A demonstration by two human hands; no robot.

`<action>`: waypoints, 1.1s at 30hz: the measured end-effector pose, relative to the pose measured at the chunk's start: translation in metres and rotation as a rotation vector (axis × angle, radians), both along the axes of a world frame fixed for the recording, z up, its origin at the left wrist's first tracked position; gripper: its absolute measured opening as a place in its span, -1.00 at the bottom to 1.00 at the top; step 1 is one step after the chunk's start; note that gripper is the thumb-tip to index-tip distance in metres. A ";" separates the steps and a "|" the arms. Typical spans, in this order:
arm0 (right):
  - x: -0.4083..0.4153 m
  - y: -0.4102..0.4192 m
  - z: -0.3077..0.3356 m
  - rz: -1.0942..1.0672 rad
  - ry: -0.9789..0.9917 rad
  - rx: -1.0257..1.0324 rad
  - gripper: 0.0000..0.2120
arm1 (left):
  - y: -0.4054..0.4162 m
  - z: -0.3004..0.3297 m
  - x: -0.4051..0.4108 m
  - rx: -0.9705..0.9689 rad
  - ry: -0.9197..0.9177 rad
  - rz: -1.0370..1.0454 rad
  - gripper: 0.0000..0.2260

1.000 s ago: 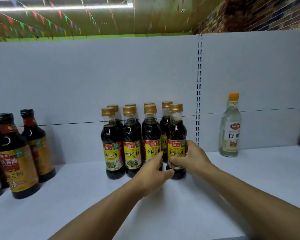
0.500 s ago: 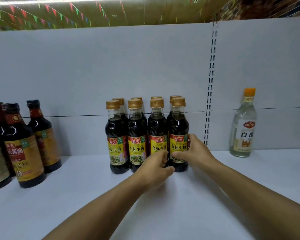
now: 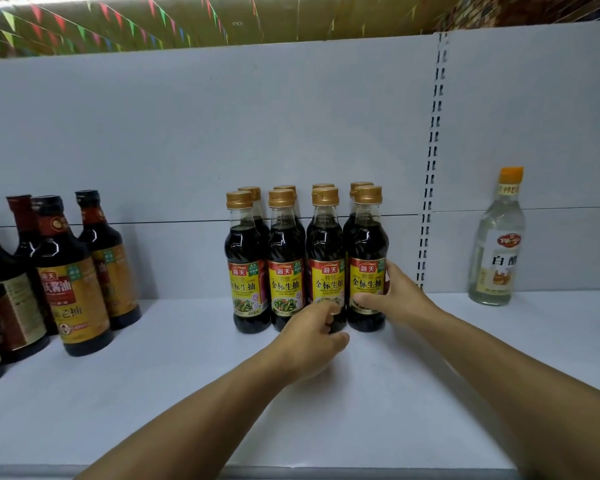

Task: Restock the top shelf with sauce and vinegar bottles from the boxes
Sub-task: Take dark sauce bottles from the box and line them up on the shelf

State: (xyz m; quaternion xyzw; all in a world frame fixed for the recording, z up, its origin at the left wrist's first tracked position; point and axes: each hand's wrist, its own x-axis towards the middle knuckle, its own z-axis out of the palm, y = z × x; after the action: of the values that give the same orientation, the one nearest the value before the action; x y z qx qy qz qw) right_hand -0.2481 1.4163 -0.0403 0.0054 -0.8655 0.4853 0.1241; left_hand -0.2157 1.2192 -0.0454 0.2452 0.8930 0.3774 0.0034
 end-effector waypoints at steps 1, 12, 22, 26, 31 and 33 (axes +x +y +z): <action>0.002 -0.001 0.000 -0.007 -0.009 0.004 -0.40 | -0.005 0.000 0.003 -0.005 0.000 0.007 -0.51; 0.046 -0.036 0.006 -0.226 0.050 0.334 -0.43 | -0.041 0.005 0.038 0.030 -0.009 0.005 -0.52; 0.139 -0.111 0.016 -0.204 0.134 0.368 -0.60 | -0.093 0.004 0.101 0.048 0.003 -0.032 -0.54; 0.188 -0.152 0.015 -0.154 0.179 0.408 -0.43 | -0.120 -0.002 0.129 0.051 0.013 -0.047 -0.56; 0.240 -0.199 0.004 -0.117 0.206 0.488 -0.31 | -0.153 -0.017 0.163 0.085 0.072 -0.074 -0.65; 0.256 -0.214 -0.005 -0.100 0.207 0.477 -0.32 | -0.165 -0.024 0.177 0.125 0.071 -0.088 -0.74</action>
State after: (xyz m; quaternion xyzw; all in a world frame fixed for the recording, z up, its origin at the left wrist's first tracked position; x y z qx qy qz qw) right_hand 0.0081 1.2022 -0.0449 0.0415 -0.9373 0.2576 0.2310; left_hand -0.0390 1.0544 -0.0690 0.2973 0.8556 0.4230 -0.0269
